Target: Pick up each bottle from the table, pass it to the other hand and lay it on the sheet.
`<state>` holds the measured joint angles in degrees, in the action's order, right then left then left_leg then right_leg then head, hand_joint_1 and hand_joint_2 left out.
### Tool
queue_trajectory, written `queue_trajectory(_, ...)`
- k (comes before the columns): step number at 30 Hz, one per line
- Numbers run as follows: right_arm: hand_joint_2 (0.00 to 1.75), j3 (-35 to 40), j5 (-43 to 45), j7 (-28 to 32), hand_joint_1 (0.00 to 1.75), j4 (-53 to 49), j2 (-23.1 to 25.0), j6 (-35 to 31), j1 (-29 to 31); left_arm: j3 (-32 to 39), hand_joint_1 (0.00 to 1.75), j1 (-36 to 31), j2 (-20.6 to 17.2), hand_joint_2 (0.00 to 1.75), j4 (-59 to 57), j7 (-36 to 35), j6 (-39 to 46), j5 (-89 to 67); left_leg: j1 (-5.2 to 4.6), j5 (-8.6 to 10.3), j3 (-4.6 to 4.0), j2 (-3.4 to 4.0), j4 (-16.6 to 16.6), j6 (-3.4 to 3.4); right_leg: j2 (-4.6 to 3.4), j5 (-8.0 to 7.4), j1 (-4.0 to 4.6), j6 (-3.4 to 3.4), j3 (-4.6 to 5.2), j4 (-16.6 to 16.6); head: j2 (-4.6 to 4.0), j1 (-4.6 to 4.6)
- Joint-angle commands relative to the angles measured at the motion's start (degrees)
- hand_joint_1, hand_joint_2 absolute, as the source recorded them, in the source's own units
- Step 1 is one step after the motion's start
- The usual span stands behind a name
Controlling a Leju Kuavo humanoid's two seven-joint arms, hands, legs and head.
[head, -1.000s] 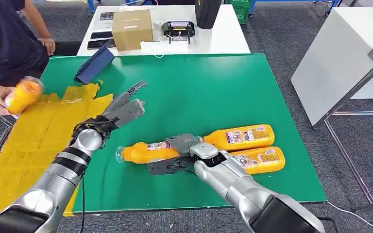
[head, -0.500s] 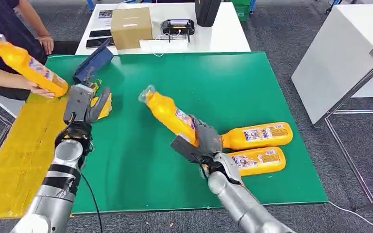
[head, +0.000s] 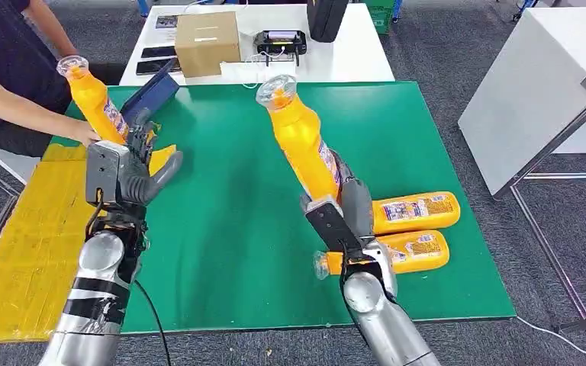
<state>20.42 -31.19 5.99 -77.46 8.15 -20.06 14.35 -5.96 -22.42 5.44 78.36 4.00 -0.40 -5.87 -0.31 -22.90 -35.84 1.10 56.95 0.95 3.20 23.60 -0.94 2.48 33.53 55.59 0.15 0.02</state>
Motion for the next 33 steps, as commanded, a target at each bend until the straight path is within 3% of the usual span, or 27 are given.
queue_trajectory(1, 1.75, 3.6, -0.5, -1.0, 1.75, -0.5, -2.2, 3.5, 2.0, -7.3, 0.0, 0.8, -1.0, 1.75, 1.3, -3.4, -7.3, 8.1, 0.11, -0.17, 0.26, -0.07, 0.1, -0.1, -0.28, 0.14, 0.06, -0.13, -0.3, 0.0, 0.0, 0.0)
queue_trajectory(3, 1.75, 3.8, -0.6, -1.0, 1.75, -0.3, -2.2, 3.7, 2.1, -7.6, 0.0, 0.9, -1.1, 1.75, 1.4, -3.7, -7.7, 8.7, 0.05, -0.05, 0.1, -0.05, 0.0, -0.05, -0.15, 0.04, 0.03, -0.06, -0.11, 0.0, 0.0, -0.02)
queue_trajectory(4, 1.75, 7.9, -4.0, -3.1, 1.75, 1.0, -3.0, 7.6, 4.0, -10.4, 0.0, 1.5, -2.3, 1.75, 3.0, -4.2, -10.3, 11.3, 0.1, -0.16, 0.23, -0.07, 0.1, -0.09, -0.25, 0.13, 0.05, -0.11, -0.27, 0.0, 0.0, 0.0)
queue_trajectory(9, 1.75, 7.9, -4.0, -3.1, 1.75, 1.0, -3.0, 7.6, 4.0, -10.4, 0.0, 1.5, -2.3, 1.75, 3.0, -4.2, -10.3, 11.3, 0.05, -0.06, 0.1, -0.02, 0.0, -0.06, -0.19, 0.04, 0.04, -0.07, -0.11, 0.0, 0.0, 0.0)
queue_trajectory(14, 1.75, 12.2, -4.2, -4.8, 1.75, 3.8, -2.8, 13.9, 6.6, -10.9, 0.0, 1.0, -2.2, 1.75, 2.2, -4.3, -11.6, 12.2, 0.07, -0.11, 0.14, 0.05, 0.0, -0.07, -0.32, 0.05, 0.05, -0.09, -0.15, 0.0, 0.0, 0.0)
queue_trajectory(28, 1.75, 13.2, -4.2, -4.7, 1.75, 4.3, -2.9, 14.6, 6.8, -11.0, 0.0, 1.0, -2.3, 1.75, 2.2, -4.3, -11.8, 12.4, 0.11, -0.12, 0.17, -0.03, 0.0, -0.09, -0.26, 0.08, 0.08, -0.1, -0.22, 0.0, 0.0, 0.0)
queue_trajectory(33, 1.75, 21.3, -6.3, -4.9, 1.75, 4.6, -2.1, 18.6, 8.0, -11.4, 0.0, 1.4, -2.3, 1.75, 2.9, -4.2, -13.3, 13.7, 0.05, -0.06, 0.07, 0.06, 0.0, -0.06, -0.25, 0.02, 0.04, -0.07, -0.07, 0.0, 0.0, 0.0)
